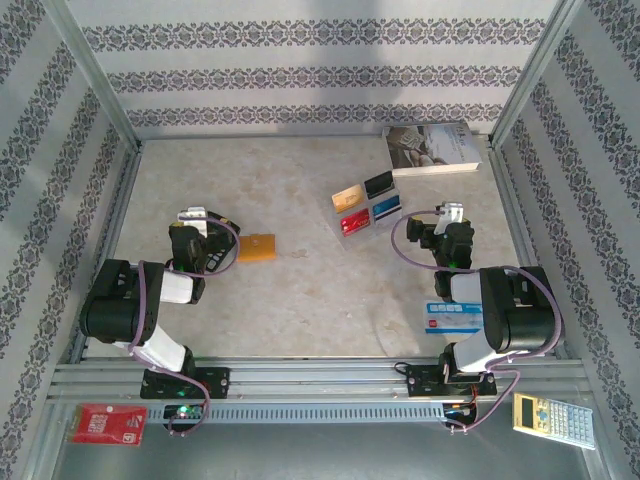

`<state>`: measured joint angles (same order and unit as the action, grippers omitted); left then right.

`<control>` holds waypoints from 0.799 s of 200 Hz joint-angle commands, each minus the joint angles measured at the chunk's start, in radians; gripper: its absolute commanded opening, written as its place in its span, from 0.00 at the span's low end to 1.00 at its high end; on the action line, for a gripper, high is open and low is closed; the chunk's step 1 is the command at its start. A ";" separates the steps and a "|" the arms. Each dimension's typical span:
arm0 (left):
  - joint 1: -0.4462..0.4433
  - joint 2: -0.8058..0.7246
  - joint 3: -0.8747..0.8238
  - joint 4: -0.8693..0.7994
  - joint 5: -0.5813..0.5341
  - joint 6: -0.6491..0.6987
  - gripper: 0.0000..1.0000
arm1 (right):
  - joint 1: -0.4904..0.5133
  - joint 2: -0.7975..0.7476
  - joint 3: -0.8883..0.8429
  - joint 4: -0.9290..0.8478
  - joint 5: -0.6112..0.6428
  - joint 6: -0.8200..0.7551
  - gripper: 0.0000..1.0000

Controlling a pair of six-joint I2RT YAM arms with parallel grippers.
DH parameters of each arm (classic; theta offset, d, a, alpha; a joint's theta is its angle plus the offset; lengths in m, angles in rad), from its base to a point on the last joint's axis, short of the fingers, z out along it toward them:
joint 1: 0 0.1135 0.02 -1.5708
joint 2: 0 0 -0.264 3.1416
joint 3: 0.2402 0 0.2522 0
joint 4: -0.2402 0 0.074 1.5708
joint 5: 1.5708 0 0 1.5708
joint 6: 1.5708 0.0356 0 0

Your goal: Take the credit cards out of the card holder

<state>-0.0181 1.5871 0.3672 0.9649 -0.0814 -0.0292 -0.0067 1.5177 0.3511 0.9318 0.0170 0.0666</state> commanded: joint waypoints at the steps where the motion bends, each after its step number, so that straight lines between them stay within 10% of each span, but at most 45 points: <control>1: 0.009 0.007 0.012 0.005 0.012 0.016 1.00 | -0.001 0.009 0.017 0.027 -0.010 -0.013 0.98; 160: 0.009 0.007 0.015 -0.003 0.027 0.020 1.00 | 0.004 0.010 0.026 0.013 -0.019 -0.022 0.98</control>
<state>-0.0181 1.5871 0.3672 0.9649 -0.0696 -0.0288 -0.0040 1.5177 0.3550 0.9314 0.0162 0.0521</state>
